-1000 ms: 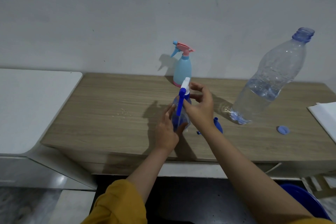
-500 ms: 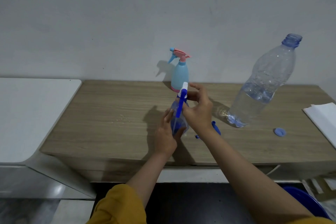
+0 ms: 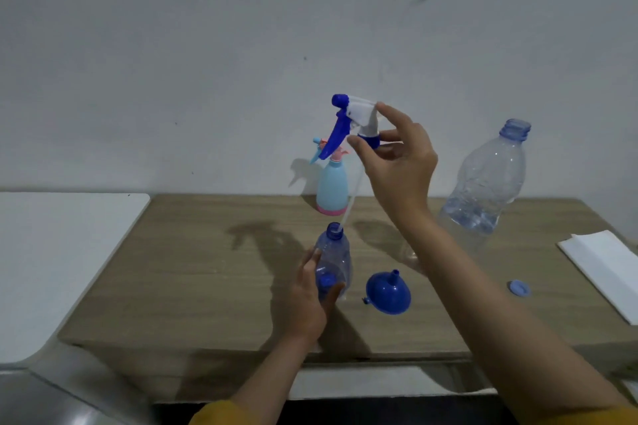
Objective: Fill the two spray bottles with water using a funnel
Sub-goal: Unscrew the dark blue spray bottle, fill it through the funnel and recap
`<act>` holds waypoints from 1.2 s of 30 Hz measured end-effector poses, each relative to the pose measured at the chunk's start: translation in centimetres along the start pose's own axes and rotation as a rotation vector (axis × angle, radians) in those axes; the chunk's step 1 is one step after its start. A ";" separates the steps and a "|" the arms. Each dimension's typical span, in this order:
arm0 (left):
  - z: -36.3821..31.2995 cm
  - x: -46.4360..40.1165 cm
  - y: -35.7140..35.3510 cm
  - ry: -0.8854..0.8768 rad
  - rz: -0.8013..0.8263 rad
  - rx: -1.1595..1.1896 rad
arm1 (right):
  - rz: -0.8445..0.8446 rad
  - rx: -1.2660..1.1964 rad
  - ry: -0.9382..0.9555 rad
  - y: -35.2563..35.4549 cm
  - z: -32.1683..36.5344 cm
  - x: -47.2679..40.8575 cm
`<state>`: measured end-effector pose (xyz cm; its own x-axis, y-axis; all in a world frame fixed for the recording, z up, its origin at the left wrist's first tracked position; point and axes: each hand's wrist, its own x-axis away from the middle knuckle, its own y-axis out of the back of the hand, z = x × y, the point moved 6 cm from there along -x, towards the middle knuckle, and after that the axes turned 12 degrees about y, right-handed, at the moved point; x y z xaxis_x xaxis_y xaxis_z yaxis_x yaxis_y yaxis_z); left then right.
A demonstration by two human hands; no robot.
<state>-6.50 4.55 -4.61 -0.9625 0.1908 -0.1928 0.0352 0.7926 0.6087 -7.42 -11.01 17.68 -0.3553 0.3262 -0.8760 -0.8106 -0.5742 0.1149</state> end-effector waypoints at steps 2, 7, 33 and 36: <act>-0.2 0.0 0.0 0.002 0.012 0.038 | 0.000 0.055 0.011 1.0 0.2 -1.7; -0.3 -0.1 0.0 -0.023 -0.057 0.032 | 0.189 0.265 -0.122 3.6 -1.9 -3.4; 0.2 -0.4 -0.9 -0.075 -0.113 0.032 | 1.007 0.579 -0.652 1.5 -20.1 15.4; 0.2 -0.4 -0.9 -0.074 -0.119 0.037 | 1.048 0.579 -0.642 1.5 -20.0 15.3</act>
<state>-6.07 3.84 -5.25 -0.9381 0.1349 -0.3190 -0.0669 0.8330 0.5492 -4.75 -21.93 -4.89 -0.9441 0.3153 0.0964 -0.0491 -0.4236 0.9045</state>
